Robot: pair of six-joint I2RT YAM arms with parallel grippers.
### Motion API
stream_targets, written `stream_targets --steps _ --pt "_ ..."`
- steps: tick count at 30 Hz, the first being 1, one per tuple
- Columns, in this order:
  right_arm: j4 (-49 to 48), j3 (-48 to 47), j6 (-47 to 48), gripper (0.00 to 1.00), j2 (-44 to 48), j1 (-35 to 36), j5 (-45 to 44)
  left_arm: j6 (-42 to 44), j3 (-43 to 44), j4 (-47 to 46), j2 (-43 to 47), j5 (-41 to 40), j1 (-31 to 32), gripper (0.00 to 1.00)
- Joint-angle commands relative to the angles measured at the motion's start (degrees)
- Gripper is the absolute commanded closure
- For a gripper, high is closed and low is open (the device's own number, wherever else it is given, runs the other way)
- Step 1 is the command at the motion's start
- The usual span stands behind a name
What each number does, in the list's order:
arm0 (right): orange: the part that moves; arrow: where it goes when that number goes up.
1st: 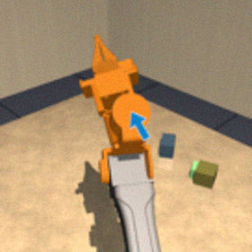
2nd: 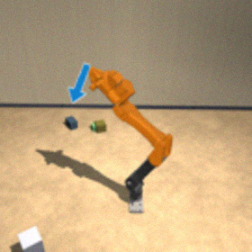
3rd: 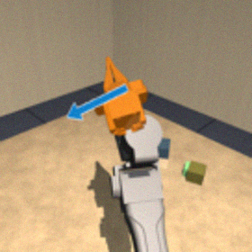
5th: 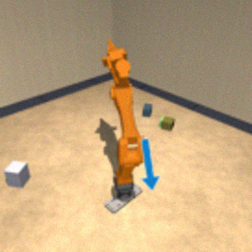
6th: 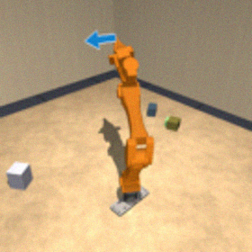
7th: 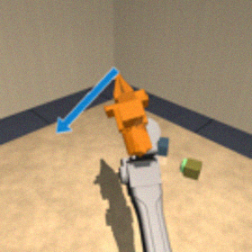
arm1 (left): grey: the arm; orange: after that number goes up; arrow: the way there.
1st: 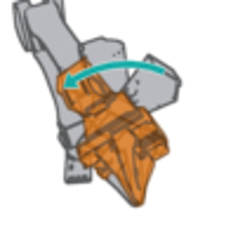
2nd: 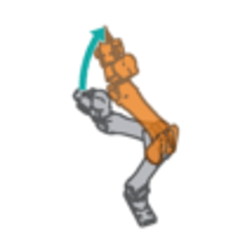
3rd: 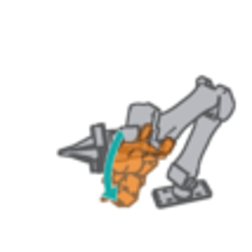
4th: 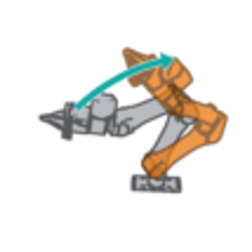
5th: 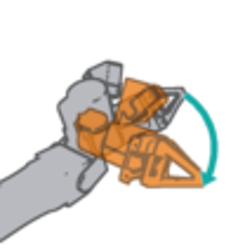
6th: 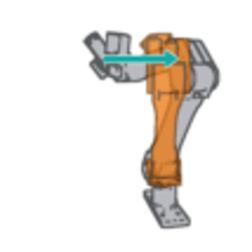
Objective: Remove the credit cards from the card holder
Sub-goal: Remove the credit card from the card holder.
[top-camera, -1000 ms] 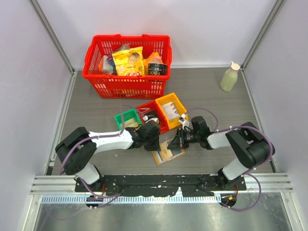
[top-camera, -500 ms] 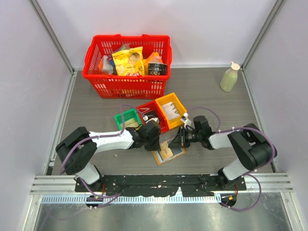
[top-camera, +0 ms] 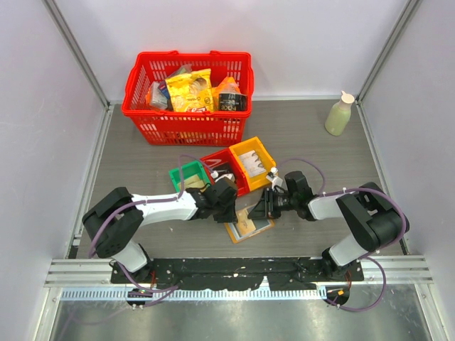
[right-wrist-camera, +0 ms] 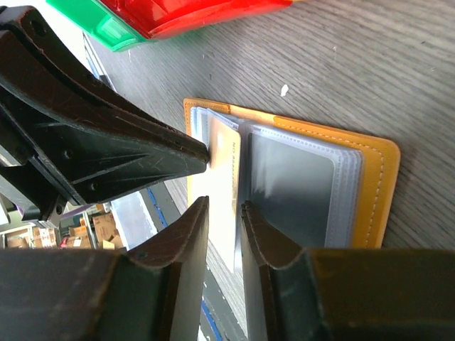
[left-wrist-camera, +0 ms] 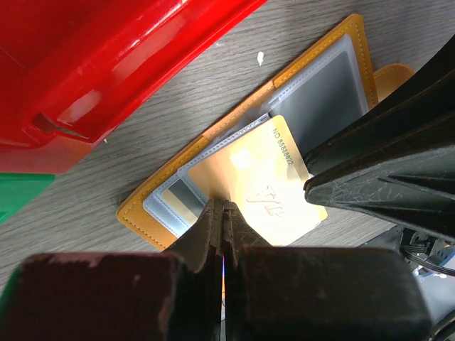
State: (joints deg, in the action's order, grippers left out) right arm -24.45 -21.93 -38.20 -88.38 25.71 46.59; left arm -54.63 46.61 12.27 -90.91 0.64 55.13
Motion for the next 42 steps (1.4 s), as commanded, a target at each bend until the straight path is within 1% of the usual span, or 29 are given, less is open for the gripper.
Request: stream_targets --steps 1,7,12,14,17,20,24,27,31,38,39,40,41,42 --pt "-0.33 -1.53 1.9 0.7 0.49 0.92 0.17 0.4 -0.99 2.67 -1.63 -2.4 0.32 1.0" --pt "-3.05 -1.1 0.67 0.71 -0.92 1.53 0.43 0.23 -1.26 2.49 -1.55 -2.31 0.32 1.0" --pt "-5.43 -0.22 -0.56 0.87 -1.36 1.53 1.05 0.05 -1.61 2.23 -1.2 -2.23 0.32 1.0" --pt "-6.49 0.31 -1.61 0.91 -1.36 1.36 1.4 0.05 -1.78 2.23 -1.11 -2.23 0.32 1.0" --pt "-8.15 0.66 -2.23 0.94 -0.92 1.18 1.84 -0.12 -1.96 2.05 -1.19 -2.4 0.32 1.0" --pt "-11.49 1.89 -4.25 0.99 -0.66 0.57 3.24 -0.21 -2.05 1.88 -1.28 -2.31 0.24 1.0" --pt "-14.48 3.12 -5.84 0.99 -0.48 -1.1 5.18 -0.39 -2.23 1.79 -1.37 -2.23 0.15 1.0" --pt "-13.96 3.48 -5.31 0.99 -0.3 -2.59 5.62 -0.39 -2.23 1.79 -1.37 -2.23 0.15 1.0" --pt "-11.86 3.56 -3.65 0.99 -0.04 -3.48 5.18 -0.3 -2.31 1.88 -1.55 -2.14 -0.03 1.0" --pt "-4.48 2.6 -0.39 0.99 2.06 -4.0 2.11 -0.13 -2.14 1.97 -1.72 -1.88 -0.11 1.0" --pt "-4.12 2.34 -0.13 0.98 1.9 -4.09 2.28 -0.12 -2.14 1.97 -1.64 -1.88 -0.11 1.0" --pt "-4.47 2.25 -0.3 0.9 1.72 -3.92 2.8 -0.12 -2.05 1.97 -1.72 -1.96 -0.2 1.0" --pt "-5.17 1.98 -0.82 0.87 1.11 -3.92 3.07 -0.04 -1.96 1.97 -1.81 -1.88 -0.12 1.0" --pt "-5.52 1.9 -1.09 0.82 0.67 -3.92 3.42 0.05 -1.87 1.97 -1.81 -1.79 -0.11 1.0"
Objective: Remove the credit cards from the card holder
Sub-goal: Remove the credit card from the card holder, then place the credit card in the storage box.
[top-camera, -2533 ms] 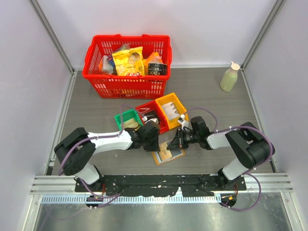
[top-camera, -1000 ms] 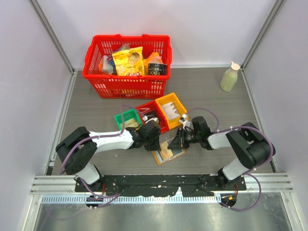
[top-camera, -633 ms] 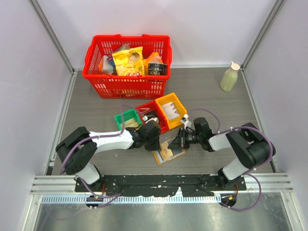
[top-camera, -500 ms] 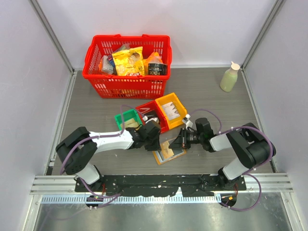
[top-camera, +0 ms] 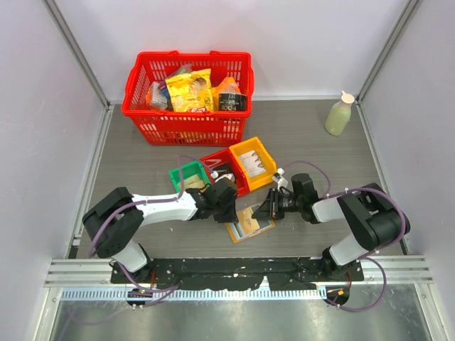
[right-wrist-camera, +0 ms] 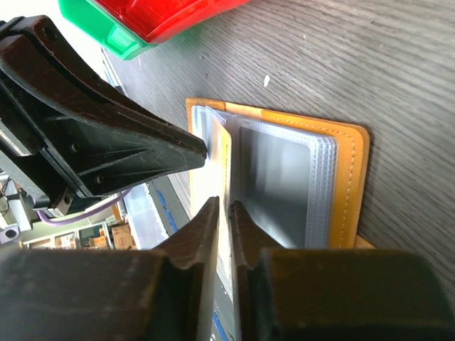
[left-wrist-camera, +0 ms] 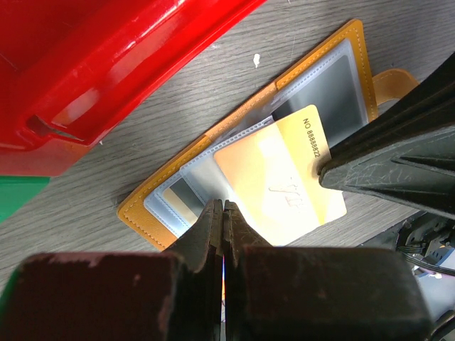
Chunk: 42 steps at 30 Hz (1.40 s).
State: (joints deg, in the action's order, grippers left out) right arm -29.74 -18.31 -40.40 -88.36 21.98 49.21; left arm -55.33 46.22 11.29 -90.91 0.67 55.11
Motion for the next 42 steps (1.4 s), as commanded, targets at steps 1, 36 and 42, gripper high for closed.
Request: stream_targets --steps 1,36,42 --pt "-1.37 -1.82 0.42 0.78 0.03 -0.09 0.8 0.84 -1.31 2.95 -2.07 -1.64 -0.09 1.0" --pt "38.85 -12.45 15.53 0.99 22.34 -2.11 -18.01 4.96 0.45 1.81 2.84 -3.04 -0.18 0.86" --pt "44.76 -16.67 19.04 0.99 28.59 -2.03 -15.47 16.1 6.59 6.01 9.95 -5.23 -0.44 0.48"
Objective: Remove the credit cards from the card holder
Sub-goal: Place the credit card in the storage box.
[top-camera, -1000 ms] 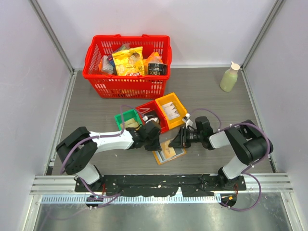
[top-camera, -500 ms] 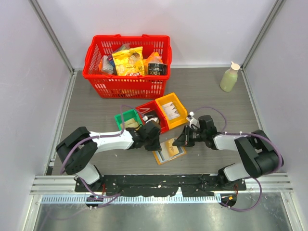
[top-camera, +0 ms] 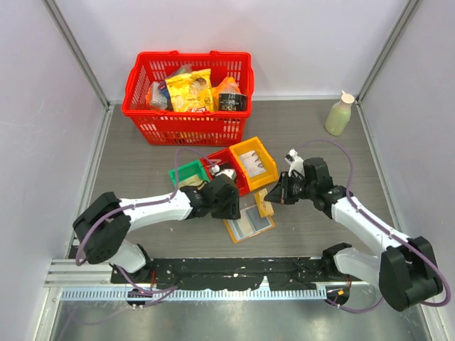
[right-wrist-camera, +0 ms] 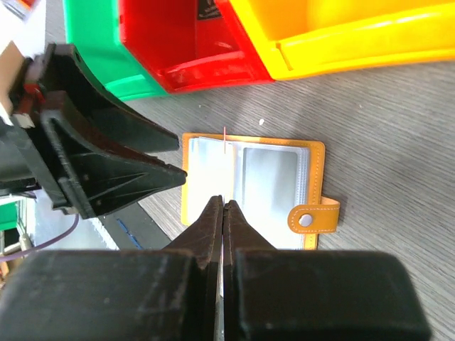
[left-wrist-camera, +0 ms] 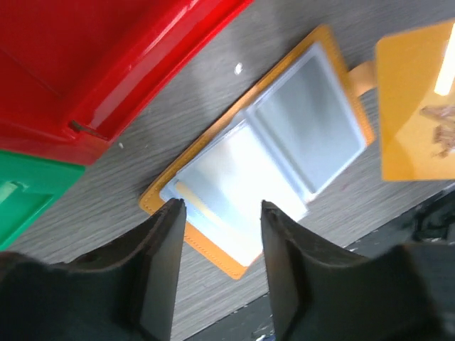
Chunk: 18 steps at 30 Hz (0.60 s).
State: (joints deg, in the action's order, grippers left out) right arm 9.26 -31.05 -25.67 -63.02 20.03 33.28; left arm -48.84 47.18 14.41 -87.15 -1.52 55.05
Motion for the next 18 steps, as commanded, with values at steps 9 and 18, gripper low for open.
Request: stream_targets --steps 9,18 --pt "5.6 -8.68 8.71 0.99 9.49 1.41 9.95 35.54 14.16 8.61 15.43 6.93 -3.19 0.15" --pt "1.46 -10.26 16.87 0.99 13.98 8.42 13.49 56.02 26.9 22.13 13.07 22.6 -3.81 0.11"
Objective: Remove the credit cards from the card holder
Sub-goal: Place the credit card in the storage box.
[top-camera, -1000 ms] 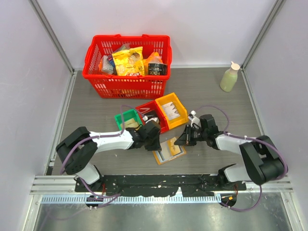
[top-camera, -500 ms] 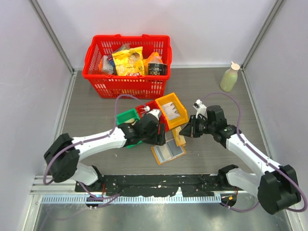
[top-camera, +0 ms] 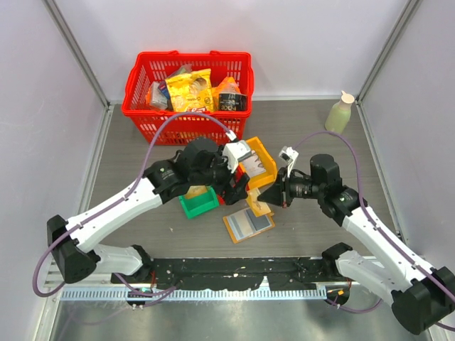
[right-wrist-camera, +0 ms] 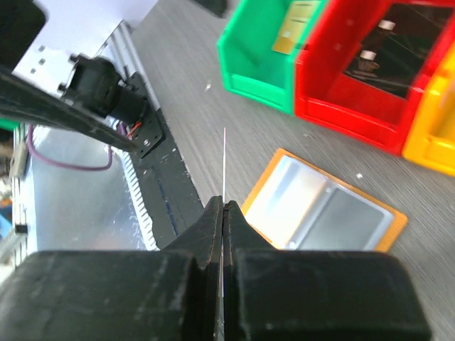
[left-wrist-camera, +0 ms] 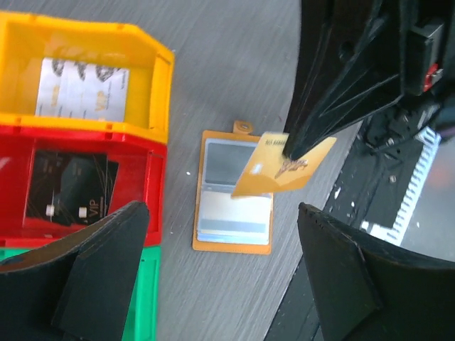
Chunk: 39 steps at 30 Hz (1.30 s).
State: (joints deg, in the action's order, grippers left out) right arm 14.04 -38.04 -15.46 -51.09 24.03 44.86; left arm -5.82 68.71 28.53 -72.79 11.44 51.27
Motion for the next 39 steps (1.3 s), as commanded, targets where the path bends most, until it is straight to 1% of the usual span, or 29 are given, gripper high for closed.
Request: stream_targets --steps 1,4,6,10,14,15,17,19,22,25,26,27,30,32,33,34,35,36,38,39 --pt "-3.06 -3.53 8.68 0.99 2.13 5.4 1.11 14.25 6.69 9.33 -1.99 11.04 -0.03 0.12" --pt "-0.17 -5.8 13.0 0.99 1.35 10.14 -2.13 18.03 10.73 14.43 -4.54 17.28 0.06 0.14" --pt "0.72 -6.86 15.11 0.99 0.38 11.38 -2.5 20.14 13.02 17.59 -6.3 20.45 -0.03 0.16" --pt "-0.77 -7.48 16.87 0.99 0.2 11.92 -2.15 23.4 14.96 22.08 -8.32 21.69 -0.03 0.21" --pt "-2.7 -7.22 17.22 0.99 0.64 12.18 -1.09 24.28 14.61 22.62 -8.51 23.62 -0.03 0.3" --pt "-2.88 -7.13 17.22 0.99 0.64 12.09 -1.0 24.46 14.44 22.1 -8.24 24.5 -0.03 0.35" --pt "-3.14 -6.96 17.31 0.99 0.38 12.09 -0.92 24.28 13.82 20.87 -7.8 25.56 -0.03 0.41" --pt "-3.41 -6.7 17.31 0.99 0.29 12.09 -0.74 24.2 13.21 19.9 -7.54 26.09 -0.03 0.51" --pt "-3.85 -6.34 17.13 0.99 0.03 12.09 -0.3 23.93 13.12 19.72 -7.62 26.7 -0.11 0.62" --pt "-4.55 -5.99 16.96 0.99 0.11 12.18 0.23 23.67 12.42 19.11 -7.71 27.14 -0.03 0.83" --pt "-4.64 -5.82 16.96 0.99 0.46 12.09 0.05 23.58 12.07 18.75 -7.63 27.05 -0.2 0.93" --pt "-4.9 -5.64 16.96 0.99 0.29 12.18 -0.12 23.06 11.54 18.32 -7.45 26.97 -0.38 1.0" --pt "-5.95 -4.94 15.73 0.99 0.82 12.18 -2.75 21.39 9.7 16.56 -6.22 27.75 -1.78 1.0" --pt "-7.36 -3.98 13.98 0.95 0.64 12.09 -5.03 19.2 7.94 14.46 -4.91 27.32 -3.18 1.0" --pt "-7.71 -3.71 12.75 0.86 0.29 12.18 -5.74 17.53 6.8 13.23 -4.2 26.45 -4.23 1.0" --pt "-8.76 -3.01 12.13 0.73 -0.06 12.09 -6.79 15.77 5.66 12.34 -3.5 25.48 -5.03 1.0" --pt "-9.29 -2.65 10.82 0.68 -0.58 12.18 -7.67 14.1 4.6 11.12 -2.62 24.43 -6.34 1.0" --pt "-10.08 -2.22 10.2 0.58 -0.85 12.18 -8.55 11.48 3.03 9.19 -1.75 22.68 -7.75 1.0" --pt "-11.05 -1.77 7.57 0.49 -1.73 12.09 -11.35 6.2 -1.1 5.32 0.97 18.72 -10.64 1.0" --pt "-10.88 -1.77 6.86 0.48 -2.6 12.18 -12.94 3.13 -3.12 4.0 2.21 16.27 -12.66 1.0"
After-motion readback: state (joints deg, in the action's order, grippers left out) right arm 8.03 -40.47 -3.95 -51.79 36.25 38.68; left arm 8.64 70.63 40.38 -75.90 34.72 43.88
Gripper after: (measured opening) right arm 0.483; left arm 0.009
